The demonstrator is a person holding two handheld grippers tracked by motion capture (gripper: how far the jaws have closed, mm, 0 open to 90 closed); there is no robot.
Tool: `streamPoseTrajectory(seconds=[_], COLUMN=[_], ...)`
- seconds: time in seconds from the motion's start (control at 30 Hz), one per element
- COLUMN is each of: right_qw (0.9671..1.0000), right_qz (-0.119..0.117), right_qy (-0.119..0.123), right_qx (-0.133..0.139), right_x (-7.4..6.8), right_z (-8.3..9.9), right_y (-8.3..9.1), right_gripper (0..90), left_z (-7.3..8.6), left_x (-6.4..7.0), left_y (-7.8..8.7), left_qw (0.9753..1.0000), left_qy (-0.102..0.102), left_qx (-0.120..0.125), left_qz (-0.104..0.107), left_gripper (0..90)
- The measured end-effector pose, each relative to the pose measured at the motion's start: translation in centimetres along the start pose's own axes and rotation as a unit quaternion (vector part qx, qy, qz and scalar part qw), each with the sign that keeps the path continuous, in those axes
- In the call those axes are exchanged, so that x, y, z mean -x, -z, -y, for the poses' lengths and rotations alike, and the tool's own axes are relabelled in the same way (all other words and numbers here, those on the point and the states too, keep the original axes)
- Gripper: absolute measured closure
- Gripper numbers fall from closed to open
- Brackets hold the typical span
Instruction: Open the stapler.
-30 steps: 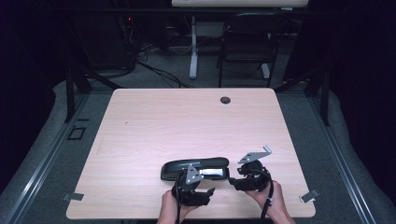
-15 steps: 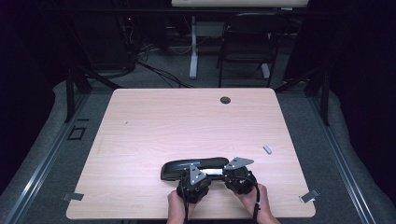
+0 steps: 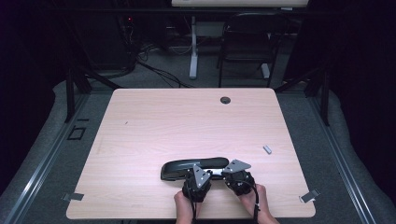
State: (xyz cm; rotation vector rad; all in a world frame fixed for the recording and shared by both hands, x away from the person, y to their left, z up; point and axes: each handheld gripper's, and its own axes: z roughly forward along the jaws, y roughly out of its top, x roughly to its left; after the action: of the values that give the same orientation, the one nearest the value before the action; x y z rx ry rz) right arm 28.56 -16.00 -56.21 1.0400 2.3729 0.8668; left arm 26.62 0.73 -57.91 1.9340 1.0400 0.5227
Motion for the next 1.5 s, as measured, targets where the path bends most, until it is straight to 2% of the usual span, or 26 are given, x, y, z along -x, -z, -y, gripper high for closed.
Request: streamPoseTrajectory(seconds=[0.13,0.2,0.3,0.4,0.5,0.7,0.93,1.1,1.33,1.5], right_qw=[0.9999,0.9999,0.9997,0.9996,0.9997,0.9995,0.9988,0.9988,0.9989,0.9988], right_qz=[-0.009,-0.005,-0.006,0.0,-0.005,-0.011,-0.013,-0.012,-0.012,-0.01], right_qy=[0.0,0.008,0.004,0.016,0.004,0.0,-0.018,-0.02,-0.02,-0.019], right_qx=[0.006,0.012,0.023,0.022,0.022,0.029,0.044,0.044,0.041,0.044], right_x=[0.1,0.1,-0.3,-0.7,-0.7,-0.5,-0.3,-0.4,-0.3,-0.5], right_z=[0.0,0.0,-0.1,-0.3,-0.2,0.0,0.4,0.4,0.4,0.4], right_y=[-0.1,-0.2,-0.7,-0.8,-0.7,-0.7,-0.8,-0.8,-0.7,-0.8], right_gripper=[88.8,88.0,90.0,90.0,90.0,90.0,90.0,90.0,90.0,90.0], left_z=[-0.2,-0.2,-0.3,-0.4,-0.4,-0.3,-0.6,-0.8,-0.7,-0.7], left_x=[-0.2,-0.2,-0.3,-0.3,-0.4,-0.2,0.3,0.4,0.5,0.6], left_y=[-0.3,-0.4,-0.6,-0.6,-0.7,-1.0,-1.6,-1.7,-1.7,-1.8], left_qw=[0.9998,0.9997,0.9993,0.9989,0.9983,0.9971,0.9964,0.9953,0.9947,0.994], left_qy=[0.016,0.02,0.028,0.031,0.039,0.056,0.059,0.071,0.072,0.079], left_qx=[0.01,0.012,0.023,0.034,0.042,0.052,0.06,0.066,0.073,0.076], left_qz=[-0.001,0.0,-0.007,-0.006,-0.003,0.003,0.002,0.007,0.004,0.001], left_gripper=[87.4,87.4,88.9,89.9,90.0,90.0,90.0,90.0,90.0,90.0])
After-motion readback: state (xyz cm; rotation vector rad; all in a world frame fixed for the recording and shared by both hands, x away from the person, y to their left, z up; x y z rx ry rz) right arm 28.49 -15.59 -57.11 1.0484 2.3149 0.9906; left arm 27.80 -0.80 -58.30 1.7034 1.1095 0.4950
